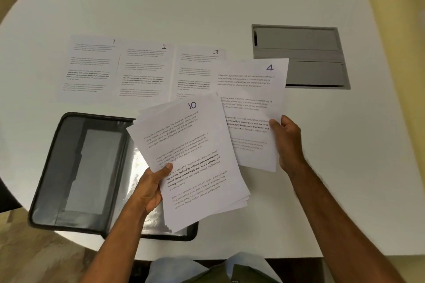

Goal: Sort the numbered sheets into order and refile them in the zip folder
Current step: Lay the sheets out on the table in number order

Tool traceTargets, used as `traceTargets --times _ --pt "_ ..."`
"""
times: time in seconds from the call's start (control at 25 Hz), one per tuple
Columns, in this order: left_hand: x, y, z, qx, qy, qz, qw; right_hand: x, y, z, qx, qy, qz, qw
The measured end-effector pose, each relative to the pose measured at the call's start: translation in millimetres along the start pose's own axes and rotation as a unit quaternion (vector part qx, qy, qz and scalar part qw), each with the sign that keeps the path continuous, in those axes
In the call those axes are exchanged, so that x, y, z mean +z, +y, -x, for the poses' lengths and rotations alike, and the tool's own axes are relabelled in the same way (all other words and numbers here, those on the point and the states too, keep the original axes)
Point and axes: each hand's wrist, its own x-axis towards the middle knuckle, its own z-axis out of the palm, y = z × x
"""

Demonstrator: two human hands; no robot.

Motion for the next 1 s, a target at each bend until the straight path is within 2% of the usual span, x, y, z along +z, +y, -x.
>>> traceTargets --times 0.24,0.56,0.84,1.0 --pt "39.8 -2.3 -12.0 0.004 0.017 -0.018 1.0 -23.0 8.2 -86.9 0.003 0.042 0.009 0.999" --pt "54.0 12.6 -43.4 -0.016 0.042 -0.035 0.998 -2.3 9.1 -201.0 0.031 0.071 0.06 0.995" --pt "57.1 15.1 -72.8 -0.033 0.056 -0.044 0.997 17.5 26.6 -257.6 0.056 0.074 0.109 0.99" --pt "61.4 15.4 -80.5 -0.033 0.055 -0.054 0.997 17.0 32.1 -261.8 0.044 0.079 0.131 0.987"
